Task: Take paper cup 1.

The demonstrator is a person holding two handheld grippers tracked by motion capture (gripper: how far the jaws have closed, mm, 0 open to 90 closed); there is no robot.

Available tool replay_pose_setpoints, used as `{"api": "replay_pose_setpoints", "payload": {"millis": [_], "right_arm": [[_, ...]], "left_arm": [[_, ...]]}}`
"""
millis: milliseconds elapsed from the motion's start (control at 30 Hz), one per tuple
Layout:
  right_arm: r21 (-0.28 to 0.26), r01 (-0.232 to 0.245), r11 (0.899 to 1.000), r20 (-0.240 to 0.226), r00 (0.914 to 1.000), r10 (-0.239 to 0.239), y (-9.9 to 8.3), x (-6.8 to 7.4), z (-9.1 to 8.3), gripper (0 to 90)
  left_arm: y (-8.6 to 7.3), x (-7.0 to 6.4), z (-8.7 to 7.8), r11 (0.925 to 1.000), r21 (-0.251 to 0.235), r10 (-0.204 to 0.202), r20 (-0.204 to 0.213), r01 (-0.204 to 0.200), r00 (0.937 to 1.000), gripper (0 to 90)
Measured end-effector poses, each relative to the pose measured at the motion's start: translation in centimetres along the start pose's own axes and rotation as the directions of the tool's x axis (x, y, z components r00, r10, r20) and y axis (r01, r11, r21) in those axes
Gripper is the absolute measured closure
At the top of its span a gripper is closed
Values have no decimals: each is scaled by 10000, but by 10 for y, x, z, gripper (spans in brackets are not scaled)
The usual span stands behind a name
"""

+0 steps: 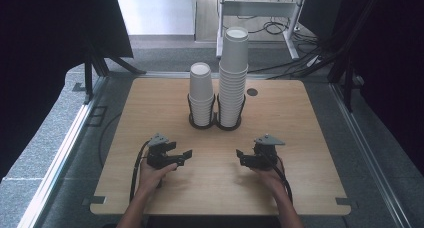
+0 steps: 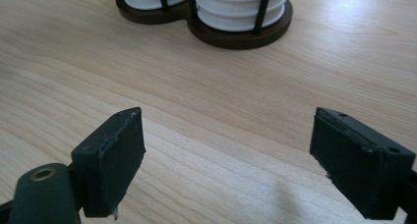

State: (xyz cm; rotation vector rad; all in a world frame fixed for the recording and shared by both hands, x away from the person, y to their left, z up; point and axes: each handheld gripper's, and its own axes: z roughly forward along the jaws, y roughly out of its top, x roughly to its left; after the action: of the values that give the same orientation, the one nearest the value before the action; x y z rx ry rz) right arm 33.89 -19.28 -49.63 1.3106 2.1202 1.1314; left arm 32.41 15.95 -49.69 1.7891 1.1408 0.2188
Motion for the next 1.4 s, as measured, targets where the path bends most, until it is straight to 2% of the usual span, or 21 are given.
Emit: {"api": "replay_pose_setpoints", "payload": {"millis": [133, 233, 300, 333, 400, 467, 600, 767, 967, 1000, 1033, 1067, 1267, 1333, 1367, 1400], "right_arm": [[-84, -38, 10000, 69, 10000, 39, 0, -1, -6, 139], [-265, 8, 9996, 161, 9999, -4, 1, 1, -13, 158], [-398, 100, 9992, 226, 9997, -91, 3, 3, -15, 183], [-478, 53, 9988, 108, 9999, -48, 6, 4, -16, 197], [-558, -4, 9984, -139, 9999, -4, 10, 7, -14, 217], [-678, 65, 9977, -277, 9996, -84, 13, 12, -11, 233], [-697, 457, 9965, -634, 9967, -501, 13, 26, -6, 281], [-789, 813, 9936, -901, 9920, -883, 13, 39, 1, 326], [-1165, 681, 9908, -1394, 9867, -842, 19, 46, 6, 491], [-1165, 681, 9908, -1394, 9867, -842, 19, 46, 6, 491], [-1245, 818, 9888, -1549, 9828, -1008, 21, 47, 9, 567], [-1269, 808, 9886, -1617, 9817, -1010, 23, 48, 10, 585], [-1532, 941, 9837, -1724, 9776, -1203, 36, 48, 15, 762], [-1601, 956, 9825, -1730, 9772, -1232, 38, 49, 16, 787], [-1804, 837, 9800, -1907, 9745, -1184, 42, 49, 17, 837], [-1896, 806, 9785, -1987, 9728, -1187, 44, 49, 17, 846]], "left_arm": [[2, 2, -1, 9998, -169, 39, -188, -42, 9998, 180], [5, 0, -3, 9988, -493, -21, -29, 20, 10000, 184], [5, -1, -4, 9987, -509, -10, 31, 12, 10000, 185], [4, -5, -6, 9990, -436, 137, 173, -129, 9998, 185], [2, -8, -10, 9988, -341, 357, 78, -354, 9993, 187], [0, -10, -14, 9987, -413, 305, -238, -315, 9993, 188], [2, -11, -22, 9973, -707, 163, -185, -176, 9997, 219], [5, -11, -25, 9962, -859, 97, -204, -115, 9997, 194], [10, -8, -26, 9960, -865, 196, -304, -222, 9993, 181], [12, -8, -25, 9963, -836, 191, -305, -216, 9994, 181], [15, -6, -23, 9970, -732, 246, -339, -270, 9991, 168], [16, -6, -22, 9972, -702, 246, -372, -271, 9990, 163], [21, -4, -18, 9975, -667, 199, -426, -227, 9989, 147], [23, -4, -18, 9973, -679, 233, -434, -262, 9988, 146], [26, -5, -16, 9972, -666, 305, -479, -336, 9984, 144], [28, -5, -16, 9970, -674, 354, -487, -386, 9982, 143]]}}
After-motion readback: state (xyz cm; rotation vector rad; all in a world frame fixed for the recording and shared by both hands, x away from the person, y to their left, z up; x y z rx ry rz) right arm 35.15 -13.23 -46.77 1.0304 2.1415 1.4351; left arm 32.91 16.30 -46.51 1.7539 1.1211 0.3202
